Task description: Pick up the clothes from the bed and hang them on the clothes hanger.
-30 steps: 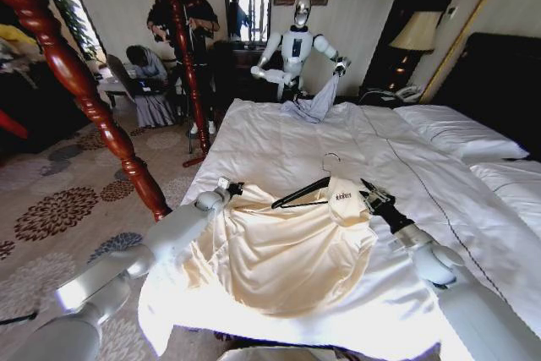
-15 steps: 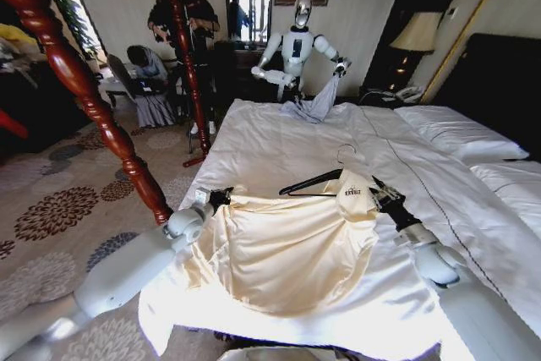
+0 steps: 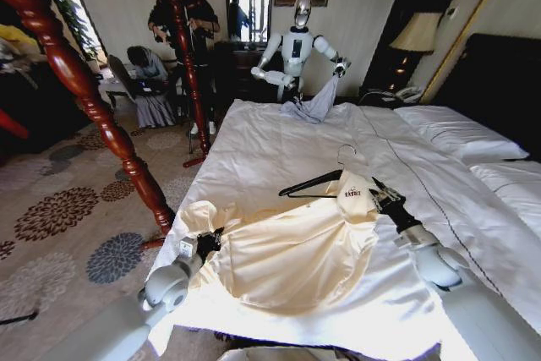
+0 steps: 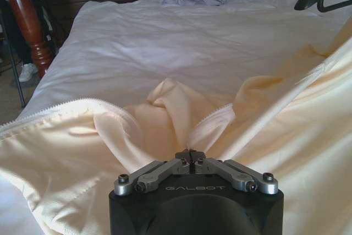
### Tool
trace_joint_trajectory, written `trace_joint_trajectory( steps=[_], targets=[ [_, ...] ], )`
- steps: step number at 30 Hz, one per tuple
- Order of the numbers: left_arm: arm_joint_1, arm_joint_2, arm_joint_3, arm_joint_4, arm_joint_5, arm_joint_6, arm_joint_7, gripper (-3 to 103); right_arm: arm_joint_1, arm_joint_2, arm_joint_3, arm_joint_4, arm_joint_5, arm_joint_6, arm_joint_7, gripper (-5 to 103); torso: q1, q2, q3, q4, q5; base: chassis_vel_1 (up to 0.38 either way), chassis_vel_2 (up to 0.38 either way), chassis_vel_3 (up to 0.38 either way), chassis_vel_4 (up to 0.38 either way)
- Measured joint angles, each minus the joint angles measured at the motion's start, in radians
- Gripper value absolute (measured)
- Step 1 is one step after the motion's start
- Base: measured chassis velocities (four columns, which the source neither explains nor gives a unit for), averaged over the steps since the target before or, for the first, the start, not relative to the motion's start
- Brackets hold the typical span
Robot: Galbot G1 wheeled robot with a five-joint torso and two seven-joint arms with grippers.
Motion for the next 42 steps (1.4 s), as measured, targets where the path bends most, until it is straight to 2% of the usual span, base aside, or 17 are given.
trace_joint_trajectory(
  steps=[4,7,8,11,12,13,16,17,21,22,26,29,30,32,35,38,42],
  targets=[
    [-0.002,-0.001,0.005,-0.010,0.007,0.005,0.000,2,0.001,0.001,0.000,0.002,-0.002,0.000,0.000,19,0.000,0.000,0.000,0.0000,0.0000,0.000,0.000,0.000,0.000],
    [0.017,0.057,0.001,-0.089,0.024,0.020,0.008,20,-0.008,0.010,0.011,-0.003,-0.010,0.008,0.000,19,0.000,0.000,0.000,0.0000,0.0001,0.000,0.000,0.000,0.000],
    [0.017,0.057,0.001,-0.089,0.024,0.020,0.008,20,-0.008,0.010,0.011,-0.003,-0.010,0.008,0.000,19,0.000,0.000,0.000,0.0000,0.0001,0.000,0.000,0.000,0.000],
    [0.048,0.118,-0.010,-0.162,0.037,0.019,0.026,36,-0.020,0.018,0.028,-0.004,-0.017,0.014,0.001,19,0.000,0.000,0.000,-0.0003,0.0000,0.000,0.000,0.000,0.000],
    [0.075,0.134,-0.026,-0.189,0.038,0.018,0.029,36,-0.021,0.021,0.030,-0.006,-0.019,0.015,0.002,19,0.000,0.000,0.000,-0.0006,0.0000,0.000,0.000,0.000,0.000],
    [0.075,0.134,-0.026,-0.189,0.038,0.018,0.029,36,-0.021,0.021,0.030,-0.006,-0.019,0.015,0.002,19,0.000,0.000,0.000,-0.0006,0.0000,0.000,0.000,0.000,0.000],
    [0.154,0.173,-0.071,-0.256,0.072,0.005,0.056,53,-0.019,0.028,0.029,-0.008,-0.024,0.017,0.002,19,0.000,0.000,0.000,0.0006,0.0002,0.000,0.000,0.000,0.000],
    [0.154,0.173,-0.071,-0.256,0.072,0.005,0.056,53,-0.019,0.028,0.029,-0.008,-0.024,0.017,0.002,19,0.000,0.000,0.000,0.0006,0.0002,0.000,0.000,0.000,0.000],
    [0.161,0.177,-0.080,-0.267,0.097,-0.014,0.059,74,-0.022,0.034,0.030,-0.008,-0.030,0.020,0.004,19,0.000,0.000,0.000,0.0001,0.0002,0.000,0.000,0.000,0.000],
    [0.161,0.177,-0.080,-0.267,0.097,-0.014,0.059,74,-0.022,0.034,0.030,-0.008,-0.030,0.020,0.004,19,0.000,0.000,0.000,0.0001,0.0002,0.000,0.000,0.000,0.000],
    [0.064,0.130,-0.041,-0.237,0.017,-0.003,0.008,85,-0.025,0.033,0.033,-0.004,-0.030,0.020,0.004,19,0.000,0.000,0.000,0.0003,0.0001,0.000,0.000,0.000,0.000],
    [-0.106,0.061,0.074,-0.208,-0.127,0.044,-0.097,98,-0.032,0.027,0.036,0.000,-0.030,0.020,0.004,19,0.000,0.000,0.000,0.0000,0.0000,0.000,0.000,0.000,0.000],
    [-0.172,0.032,0.133,-0.190,-0.168,0.056,-0.138,98,-0.033,0.025,0.035,0.000,-0.030,0.020,0.004,19,0.000,0.000,0.000,-0.0005,0.0002,0.000,0.000,0.000,0.000],
    [-0.211,0.011,0.176,-0.174,-0.184,0.063,-0.161,101,-0.033,0.024,0.033,0.000,-0.030,0.020,0.005,19,0.000,0.000,0.000,-0.0008,0.0001,0.000,0.000,0.000,0.000],
    [-0.292,-0.044,0.295,-0.117,-0.193,0.074,-0.203,89,-0.024,0.023,0.014,-0.001,-0.032,0.015,0.005,19,0.000,0.000,0.000,0.0004,0.0005,0.000,0.000,0.000,0.000],
    [-0.311,-0.074,0.343,-0.087,-0.186,0.077,-0.223,81,-0.026,0.020,0.013,-0.004,-0.034,0.014,0.005,19,0.000,0.000,0.000,0.0003,-0.0001,0.000,0.000,0.000,0.000],
    [-0.313,-0.112,0.367,-0.050,-0.138,0.069,-0.251,78,-0.027,0.019,0.013,-0.017,-0.036,0.015,0.005,19,0.000,0.000,0.000,0.0001,0.0004,0.000,0.000,0.000,0.000]
  ],
)
